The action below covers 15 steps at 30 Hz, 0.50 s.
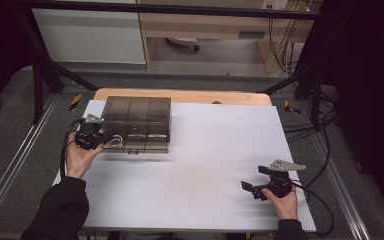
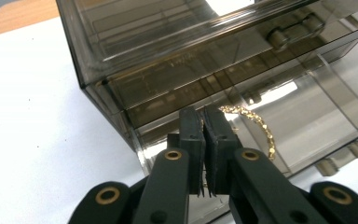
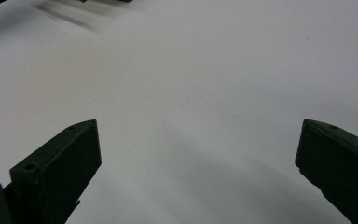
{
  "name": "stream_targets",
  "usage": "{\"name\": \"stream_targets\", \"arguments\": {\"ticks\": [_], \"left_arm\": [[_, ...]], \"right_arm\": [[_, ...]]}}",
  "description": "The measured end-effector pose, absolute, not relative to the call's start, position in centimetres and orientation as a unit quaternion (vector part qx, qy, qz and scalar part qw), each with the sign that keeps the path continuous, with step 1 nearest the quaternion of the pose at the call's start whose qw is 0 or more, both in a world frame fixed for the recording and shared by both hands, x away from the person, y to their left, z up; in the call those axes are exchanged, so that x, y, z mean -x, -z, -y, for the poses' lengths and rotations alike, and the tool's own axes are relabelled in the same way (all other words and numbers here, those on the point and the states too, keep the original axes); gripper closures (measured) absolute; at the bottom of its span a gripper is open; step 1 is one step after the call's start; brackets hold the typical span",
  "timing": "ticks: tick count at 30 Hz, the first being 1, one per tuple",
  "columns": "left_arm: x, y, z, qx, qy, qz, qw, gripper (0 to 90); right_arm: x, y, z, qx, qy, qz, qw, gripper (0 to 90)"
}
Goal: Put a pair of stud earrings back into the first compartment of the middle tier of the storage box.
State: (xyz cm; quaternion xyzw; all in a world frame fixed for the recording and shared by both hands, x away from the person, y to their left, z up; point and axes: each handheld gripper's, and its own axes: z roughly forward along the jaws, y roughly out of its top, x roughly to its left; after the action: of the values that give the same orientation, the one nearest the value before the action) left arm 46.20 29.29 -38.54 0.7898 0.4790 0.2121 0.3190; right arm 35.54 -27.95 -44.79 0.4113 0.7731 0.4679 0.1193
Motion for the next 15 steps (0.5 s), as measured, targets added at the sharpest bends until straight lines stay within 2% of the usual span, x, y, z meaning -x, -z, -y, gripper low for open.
{"name": "stream_targets", "arguments": {"ticks": [12,15], "left_arm": [[-46.3,39.8,-29.9,-0.788,-0.207,-0.487,0.315,85.2],[-45.9,39.4,-29.9,-0.784,-0.205,-0.486,0.329,80.4]], "right_arm": [[-35.5,44.8,27.9,-0.413,-0.469,-0.772,0.118,0.6],[-35.6,44.8,27.9,-0.412,-0.468,-0.773,0.119,0.6]]}}
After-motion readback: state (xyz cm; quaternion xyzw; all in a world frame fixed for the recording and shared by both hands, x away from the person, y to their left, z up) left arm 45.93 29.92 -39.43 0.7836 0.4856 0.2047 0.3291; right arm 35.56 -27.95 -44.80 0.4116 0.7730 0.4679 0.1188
